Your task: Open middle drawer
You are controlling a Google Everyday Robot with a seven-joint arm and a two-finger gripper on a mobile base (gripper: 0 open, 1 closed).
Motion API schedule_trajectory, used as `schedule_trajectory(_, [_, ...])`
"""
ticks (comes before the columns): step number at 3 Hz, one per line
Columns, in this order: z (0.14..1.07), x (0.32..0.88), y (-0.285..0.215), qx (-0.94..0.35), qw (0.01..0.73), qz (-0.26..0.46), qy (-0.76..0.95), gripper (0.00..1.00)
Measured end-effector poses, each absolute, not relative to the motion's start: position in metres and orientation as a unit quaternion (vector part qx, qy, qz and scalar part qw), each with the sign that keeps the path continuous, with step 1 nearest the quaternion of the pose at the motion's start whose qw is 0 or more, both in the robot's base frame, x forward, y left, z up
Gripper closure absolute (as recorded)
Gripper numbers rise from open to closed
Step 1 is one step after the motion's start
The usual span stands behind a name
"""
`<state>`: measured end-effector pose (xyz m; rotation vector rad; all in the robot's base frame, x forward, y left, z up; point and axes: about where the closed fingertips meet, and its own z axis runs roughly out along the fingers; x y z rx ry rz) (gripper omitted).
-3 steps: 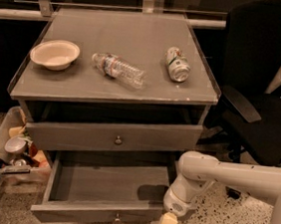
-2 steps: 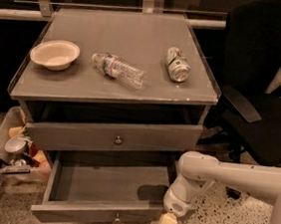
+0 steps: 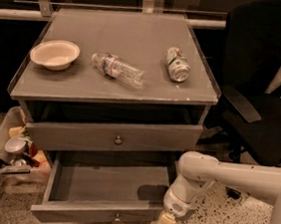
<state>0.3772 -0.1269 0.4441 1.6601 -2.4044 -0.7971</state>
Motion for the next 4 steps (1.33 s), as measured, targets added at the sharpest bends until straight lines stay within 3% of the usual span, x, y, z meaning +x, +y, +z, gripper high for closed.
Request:
schedule_trajectory(1, [0.4441,0.3772,-0.1269,0.547,0.056,-0.263,-0.793,0.83])
schedule_trajectory(2, [0.4441,0.3772,-0.1269,0.547,0.056,-0.263,-0.793,1.0])
schedule_trajectory(4, [0.4461,0.3804,-0.1265,0.547,0.057,-0.263,-0.793,1.0])
